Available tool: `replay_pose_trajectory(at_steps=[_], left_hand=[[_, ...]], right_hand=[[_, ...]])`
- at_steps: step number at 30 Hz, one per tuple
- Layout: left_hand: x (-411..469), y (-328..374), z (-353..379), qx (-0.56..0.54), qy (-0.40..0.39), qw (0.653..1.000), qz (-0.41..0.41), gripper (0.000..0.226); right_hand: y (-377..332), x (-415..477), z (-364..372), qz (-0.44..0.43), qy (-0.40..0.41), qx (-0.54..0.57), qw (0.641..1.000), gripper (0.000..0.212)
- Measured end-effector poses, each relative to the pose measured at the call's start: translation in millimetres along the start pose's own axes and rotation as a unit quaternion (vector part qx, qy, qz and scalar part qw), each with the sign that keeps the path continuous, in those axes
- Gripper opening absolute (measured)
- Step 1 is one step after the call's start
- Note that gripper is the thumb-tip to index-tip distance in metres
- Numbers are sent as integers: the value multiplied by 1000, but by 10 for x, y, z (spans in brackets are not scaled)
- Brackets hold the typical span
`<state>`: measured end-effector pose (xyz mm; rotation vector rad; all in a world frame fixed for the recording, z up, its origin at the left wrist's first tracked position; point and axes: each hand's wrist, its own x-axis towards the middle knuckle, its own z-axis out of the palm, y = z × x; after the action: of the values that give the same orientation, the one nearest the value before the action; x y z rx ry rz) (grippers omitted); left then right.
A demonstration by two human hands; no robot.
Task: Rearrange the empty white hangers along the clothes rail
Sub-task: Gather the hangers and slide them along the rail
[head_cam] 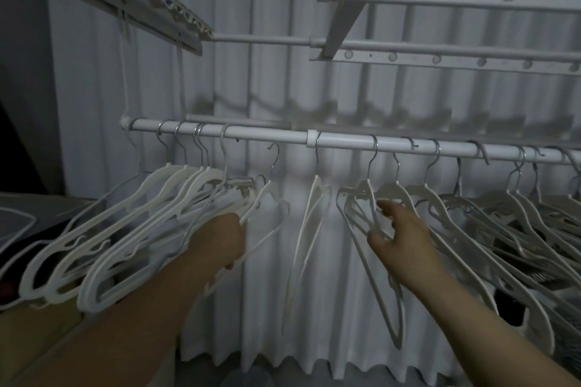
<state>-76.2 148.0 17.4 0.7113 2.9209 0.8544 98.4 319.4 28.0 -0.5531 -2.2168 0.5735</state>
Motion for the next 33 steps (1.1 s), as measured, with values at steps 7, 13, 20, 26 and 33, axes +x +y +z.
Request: replay_pose_trajectory(at_steps=[7, 13, 20, 26, 33], left_hand=[[-490, -458, -106, 67, 59, 990, 105, 28], [-1052, -677, -381, 183, 108, 973, 95, 23], [-1357, -906, -524, 109, 143, 981, 79, 32], [-1287, -1087, -533, -49, 101, 991, 73, 40], [-1112, -1119, -420, -62, 22, 994, 81, 34]], right_hand=[[-570, -71, 261, -207, -102, 67, 971, 38], [-781, -119, 597, -270, -211, -98, 934, 30], [-769, -78, 653, -118, -235, -21, 964, 46], [-749, 11, 516, -100, -377, 123, 912, 22], [-612, -89, 418, -121, -459, 97, 875, 19]])
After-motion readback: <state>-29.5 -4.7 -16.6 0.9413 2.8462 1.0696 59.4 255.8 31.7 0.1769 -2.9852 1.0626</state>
